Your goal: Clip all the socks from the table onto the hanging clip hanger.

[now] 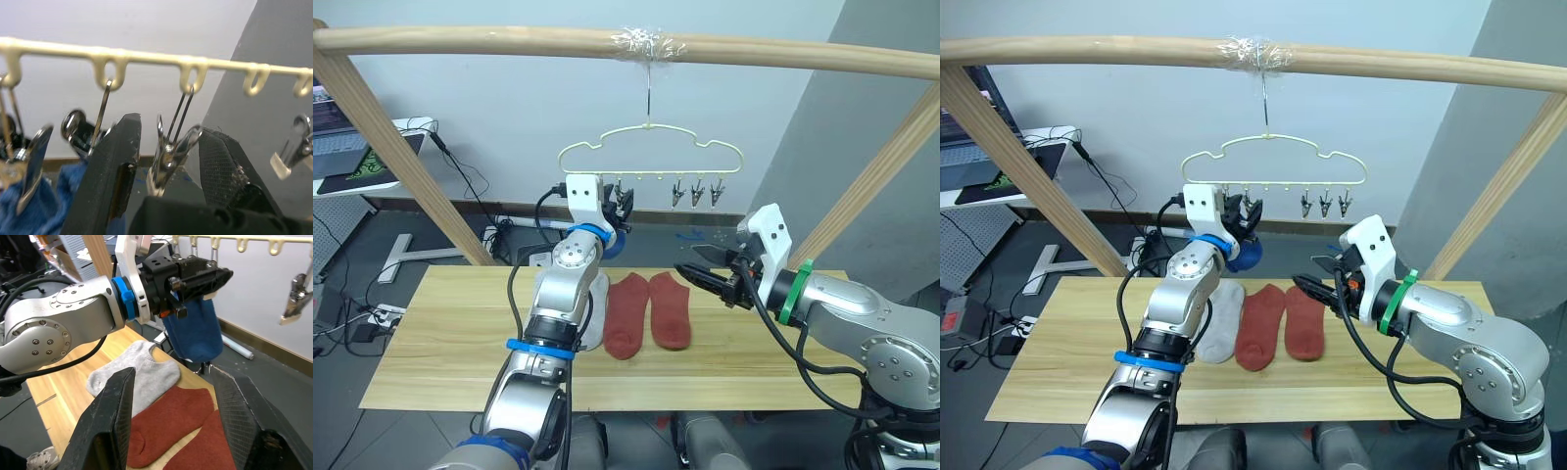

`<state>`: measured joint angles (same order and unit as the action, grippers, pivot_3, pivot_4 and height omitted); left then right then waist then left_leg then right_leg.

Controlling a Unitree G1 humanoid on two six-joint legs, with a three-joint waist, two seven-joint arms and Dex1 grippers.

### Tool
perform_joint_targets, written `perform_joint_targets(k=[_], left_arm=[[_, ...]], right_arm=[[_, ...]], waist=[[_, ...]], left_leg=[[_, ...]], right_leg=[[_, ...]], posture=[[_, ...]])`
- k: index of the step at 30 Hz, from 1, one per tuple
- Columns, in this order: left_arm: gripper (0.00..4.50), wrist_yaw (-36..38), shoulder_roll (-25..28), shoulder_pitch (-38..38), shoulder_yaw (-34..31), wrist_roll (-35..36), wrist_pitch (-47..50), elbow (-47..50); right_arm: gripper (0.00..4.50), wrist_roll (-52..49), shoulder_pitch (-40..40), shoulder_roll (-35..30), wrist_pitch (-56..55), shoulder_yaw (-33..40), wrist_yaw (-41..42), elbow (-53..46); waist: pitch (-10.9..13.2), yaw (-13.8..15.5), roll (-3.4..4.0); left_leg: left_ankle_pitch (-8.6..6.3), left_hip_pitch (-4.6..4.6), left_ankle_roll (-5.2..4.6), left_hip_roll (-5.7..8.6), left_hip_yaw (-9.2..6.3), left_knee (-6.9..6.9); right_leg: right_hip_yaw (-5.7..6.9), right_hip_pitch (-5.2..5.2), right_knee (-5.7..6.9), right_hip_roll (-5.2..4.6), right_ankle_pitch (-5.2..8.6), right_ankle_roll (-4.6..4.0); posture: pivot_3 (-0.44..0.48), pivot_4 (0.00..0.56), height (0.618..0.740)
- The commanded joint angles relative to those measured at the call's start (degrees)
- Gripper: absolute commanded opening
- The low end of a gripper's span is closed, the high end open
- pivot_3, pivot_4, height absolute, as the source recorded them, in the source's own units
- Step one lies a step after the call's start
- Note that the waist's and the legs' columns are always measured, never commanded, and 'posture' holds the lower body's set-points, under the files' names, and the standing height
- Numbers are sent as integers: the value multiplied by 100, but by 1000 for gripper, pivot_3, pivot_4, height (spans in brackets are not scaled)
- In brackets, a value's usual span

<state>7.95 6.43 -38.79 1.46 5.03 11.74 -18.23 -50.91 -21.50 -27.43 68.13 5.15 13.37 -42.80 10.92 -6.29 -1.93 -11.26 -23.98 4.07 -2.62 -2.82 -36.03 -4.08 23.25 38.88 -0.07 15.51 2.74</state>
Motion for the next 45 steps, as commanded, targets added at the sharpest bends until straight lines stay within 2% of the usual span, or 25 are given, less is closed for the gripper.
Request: perform_joint_targets(k=[1,17,19,23,27,35,39,42,45], left_arm=[[2131,-54,-42,-226,-88,-60,-236,-70],[2131,31,-124,-318,-142,-62,-307,-249],[1773,31,-120,-314,-175,-42,-278,-236],[743,54,-111,-307,-222,-34,-244,-192],[122,71,-99,-292,-265,-1,-213,-122],[69,323,-49,-217,-538,508,489,471],[69,807,79,-103,-915,1445,1510,1219],[69,887,140,-92,-1175,2038,2215,1622],[69,822,136,-148,-1494,2649,2898,1908]], right_arm=[[2497,-135,-58,-14,-65,55,-70,-217],[2497,-268,-51,-35,-84,31,-311,-207],[2497,-276,-55,-35,-96,29,-329,-192],[2497,-284,-53,-36,-112,4,-342,-185],[2497,-278,-65,-36,-124,-4,-333,-157],[2497,-325,-122,6,-41,28,-431,-82],[3317,-250,-137,50,134,-17,-639,72],[4482,6,-150,66,211,-216,-806,219],[4482,426,-233,106,199,-511,-980,496]], waist=[[1,-24,0],[12,-116,-3],[13,-144,-3],[15,-168,-4],[18,-168,-4],[52,-169,-10],[69,-178,-7],[88,-169,-9],[112,-168,-8]], left_leg=[[0,0,0,0,0,1],[0,0,0,0,0,5],[0,-1,0,0,0,5],[0,-1,0,0,-1,6],[0,-1,0,0,0,6],[0,-2,0,0,0,8],[0,-3,0,-2,0,13],[0,-4,0,-2,-1,17],[0,-7,0,-2,-1,16]], right_leg=[[0,1,0,0,0,0],[0,2,-2,0,1,2],[0,2,-3,0,2,2],[0,2,-3,0,2,2],[0,3,-3,0,2,2],[-1,4,-5,0,2,2],[-1,8,-6,0,2,3],[0,10,-6,0,3,4],[0,11,-9,-1,4,5]], posture=[[-191,177,740],[-199,180,740],[-196,182,740],[-193,185,740],[-190,186,740],[-189,193,740],[-182,199,740],[-177,201,740],[-169,213,740]])
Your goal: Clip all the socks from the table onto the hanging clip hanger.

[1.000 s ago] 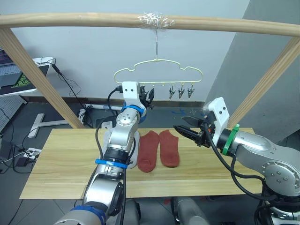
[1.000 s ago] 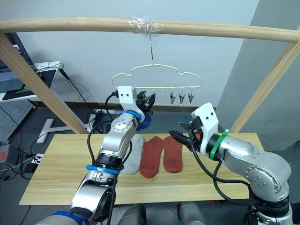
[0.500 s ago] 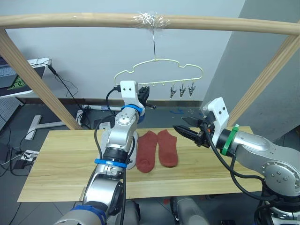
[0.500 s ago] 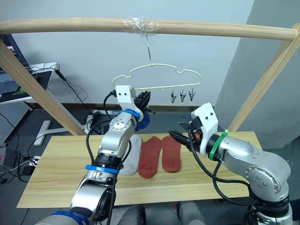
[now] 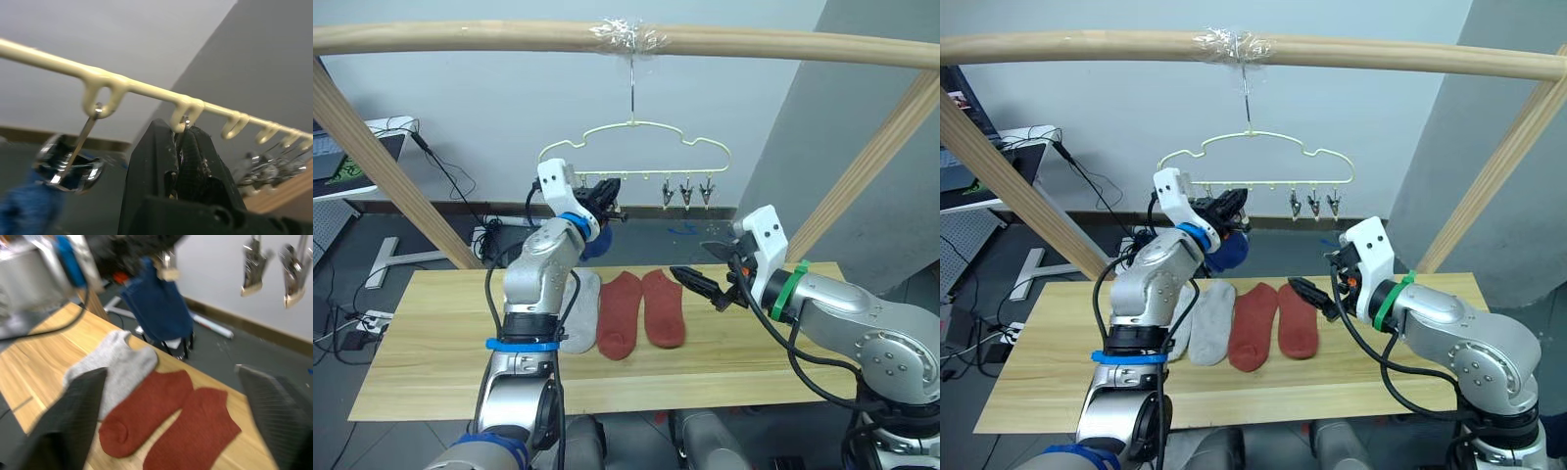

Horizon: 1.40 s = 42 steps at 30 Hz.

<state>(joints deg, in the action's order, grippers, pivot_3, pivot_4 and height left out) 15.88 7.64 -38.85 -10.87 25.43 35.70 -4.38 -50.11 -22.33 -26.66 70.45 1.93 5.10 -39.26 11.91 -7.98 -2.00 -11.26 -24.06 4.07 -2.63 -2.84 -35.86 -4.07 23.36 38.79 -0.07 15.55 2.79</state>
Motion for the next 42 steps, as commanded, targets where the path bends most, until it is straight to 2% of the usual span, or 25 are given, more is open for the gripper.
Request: perform_joint_targets(k=[1,4,9,17,30,42], left_arm=[[69,-21,1,-165,-374,797,690,576],[69,-133,-14,-215,-604,1232,1129,699],[69,-289,37,-239,-634,1417,1367,796],[69,-395,119,-289,-674,1561,1485,896],[69,-624,119,-247,-742,1934,1724,1073],[69,-799,113,-306,-815,2237,1852,1086]], right_arm=[[4482,501,-187,29,-59,-329,-166,238],[4482,1167,-284,-60,-270,-940,-167,592],[4482,1816,-415,227,-648,-1366,-48,1268],[4482,2446,-616,514,-929,-1546,204,1827],[4482,3071,-749,819,-1123,-1673,586,2259],[4482,3718,-989,1190,-1618,-1882,799,3222]], waist=[[30,1,-1],[61,1,-1],[112,10,-4],[136,16,1],[154,8,2],[155,39,2]], left_leg=[[0,0,0,0,0,-1],[0,-2,0,1,-1,0],[0,-27,0,1,-3,1],[0,-71,0,1,-3,-2],[0,-72,0,1,-4,-2],[0,-73,1,1,-5,-1]], right_leg=[[0,0,-1,0,0,0],[0,2,-2,0,0,0],[1,22,-5,0,0,1],[1,70,4,0,1,3],[1,73,6,0,1,3],[2,73,7,0,1,3]], posture=[[-169,213,740],[-169,213,740],[-149,228,740],[-176,236,740],[-184,237,740],[-122,222,740]])
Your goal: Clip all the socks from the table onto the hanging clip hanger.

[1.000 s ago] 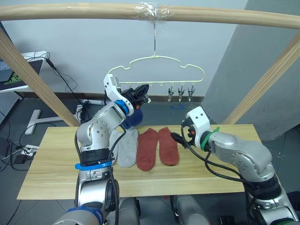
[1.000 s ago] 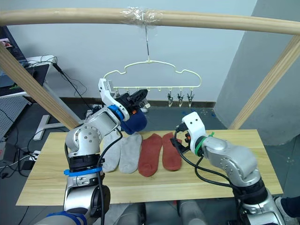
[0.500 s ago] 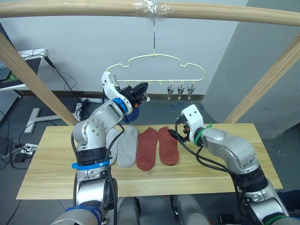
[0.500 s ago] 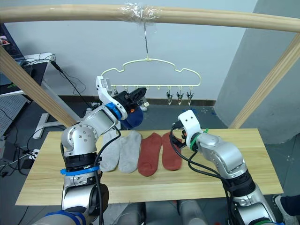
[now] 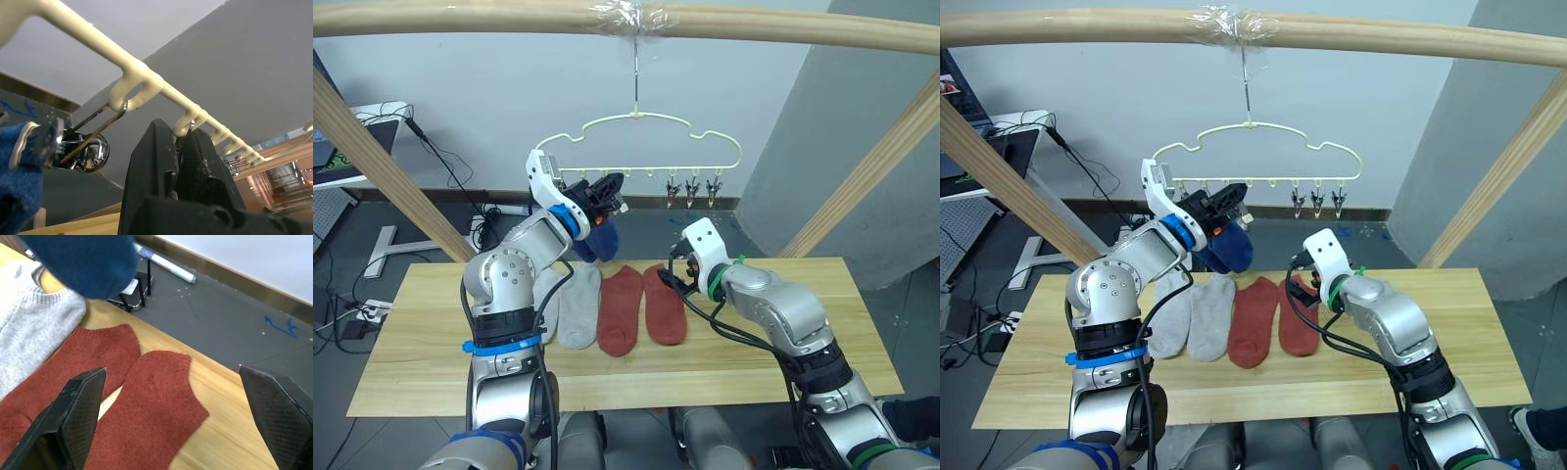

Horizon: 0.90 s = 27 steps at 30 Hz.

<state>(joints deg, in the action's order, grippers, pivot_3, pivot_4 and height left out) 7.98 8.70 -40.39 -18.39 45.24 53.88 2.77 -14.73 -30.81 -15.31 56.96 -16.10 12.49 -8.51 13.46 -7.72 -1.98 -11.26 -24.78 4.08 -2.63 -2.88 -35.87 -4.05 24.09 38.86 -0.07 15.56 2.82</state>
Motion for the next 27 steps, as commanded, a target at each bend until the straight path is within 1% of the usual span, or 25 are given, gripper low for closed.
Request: perform_joint_targets(k=[1,4,10,11,19,23,27], left_arm=[[69,-28,25,-151,-75,290,66,377],[69,-77,73,-146,-91,365,126,389],[69,-151,128,-139,-64,420,186,418],[69,-158,140,-134,-66,430,201,434],[69,-238,219,-130,-21,495,252,496],[69,-266,245,-122,-33,520,289,529],[69,-279,255,-90,-31,529,299,553]], right_arm=[[4482,261,-179,115,-370,-112,65,352],[4482,429,-260,265,-581,-178,91,784],[4482,818,-414,634,-1219,-283,192,1889],[4482,883,-461,718,-1356,-285,189,2123],[4482,1258,-753,1090,-2237,-205,207,3447],[4482,1393,-876,1079,-2470,-87,190,3740],[4482,1441,-903,1009,-2432,54,265,3670]], waist=[[0,19,0],[0,38,0],[0,123,1],[0,142,1],[0,273,1],[0,298,1],[0,302,1]], left_leg=[[0,0,0,0,0,0],[0,0,0,0,0,-1],[0,0,0,-1,-1,1],[0,0,0,0,0,0],[1,0,2,0,-1,-1],[1,0,2,0,-1,-1],[1,0,2,0,-1,-2]], right_leg=[[0,0,0,0,0,0],[0,0,1,0,0,0],[1,2,2,0,-1,-1],[1,2,2,0,-1,-1],[3,1,4,-1,-8,-12],[4,1,4,-2,-11,-18],[5,1,5,-2,-17,-28]], posture=[[-122,222,740],[-104,222,740],[-104,222,740],[-77,215,740],[-50,214,740],[-44,214,740],[-44,214,740]])
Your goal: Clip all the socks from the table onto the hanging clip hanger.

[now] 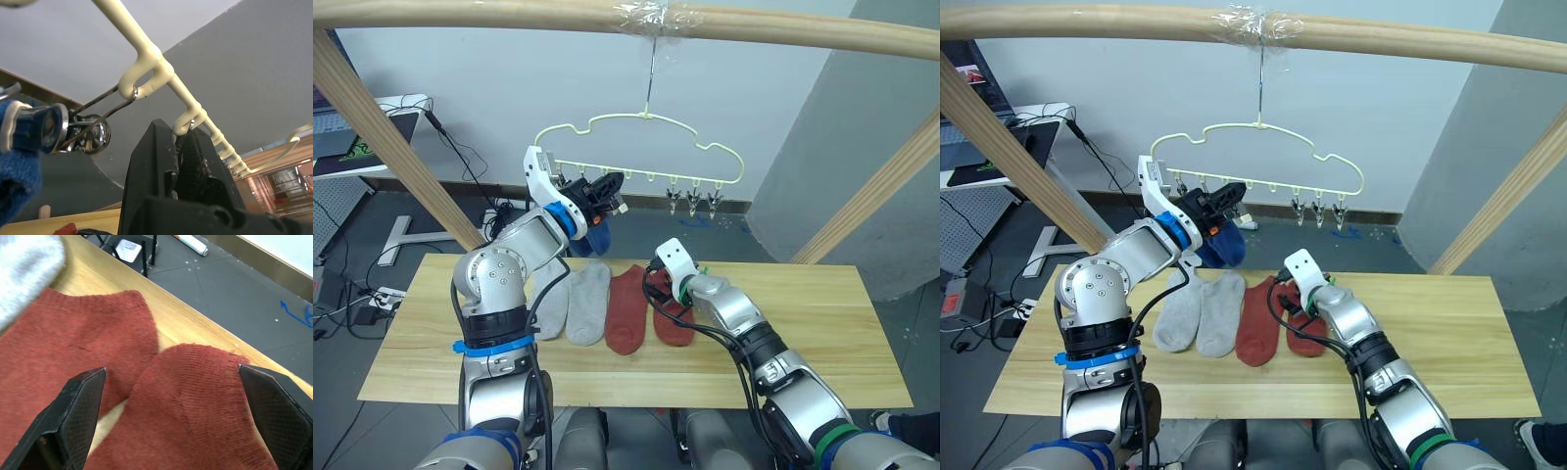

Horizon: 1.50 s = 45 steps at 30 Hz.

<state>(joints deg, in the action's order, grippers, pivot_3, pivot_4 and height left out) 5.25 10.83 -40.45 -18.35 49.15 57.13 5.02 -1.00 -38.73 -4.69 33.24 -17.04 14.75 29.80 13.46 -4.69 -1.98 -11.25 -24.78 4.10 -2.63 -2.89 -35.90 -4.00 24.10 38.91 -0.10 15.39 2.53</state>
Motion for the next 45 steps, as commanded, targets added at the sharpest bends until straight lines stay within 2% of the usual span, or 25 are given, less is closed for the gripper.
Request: perform_joint_targets(k=[1,16,34,37,45], left_arm=[[69,-8,42,-80,-32,141,-27,328],[69,-48,-49,11,-1,147,-63,352],[69,-105,-11,6,-43,160,1,389],[69,-98,1,-13,-39,151,-1,369],[69,-94,23,-67,-78,178,8,307]], right_arm=[[4482,78,-108,-58,-46,166,56,-184],[4482,223,433,-175,686,166,144,-1013],[4482,166,591,-40,1072,324,320,-773],[3916,181,592,-28,1054,371,263,-770],[1222,226,556,-22,1035,419,198,-721]], waist=[[0,-1,0],[2,-4,3],[4,-1,4],[4,-1,4],[4,-2,4]], left_leg=[[0,0,0,0,0,0],[0,0,0,0,-3,0],[0,0,0,0,-4,-1],[0,0,0,0,-4,-1],[0,1,0,0,-4,-1]], right_leg=[[0,0,0,0,0,0],[3,-1,2,0,0,0],[4,-1,3,0,9,15],[4,-1,3,0,11,19],[4,-2,3,0,14,24]], posture=[[-44,214,740],[-57,235,740],[-42,244,740],[-44,243,740],[-49,242,740]])
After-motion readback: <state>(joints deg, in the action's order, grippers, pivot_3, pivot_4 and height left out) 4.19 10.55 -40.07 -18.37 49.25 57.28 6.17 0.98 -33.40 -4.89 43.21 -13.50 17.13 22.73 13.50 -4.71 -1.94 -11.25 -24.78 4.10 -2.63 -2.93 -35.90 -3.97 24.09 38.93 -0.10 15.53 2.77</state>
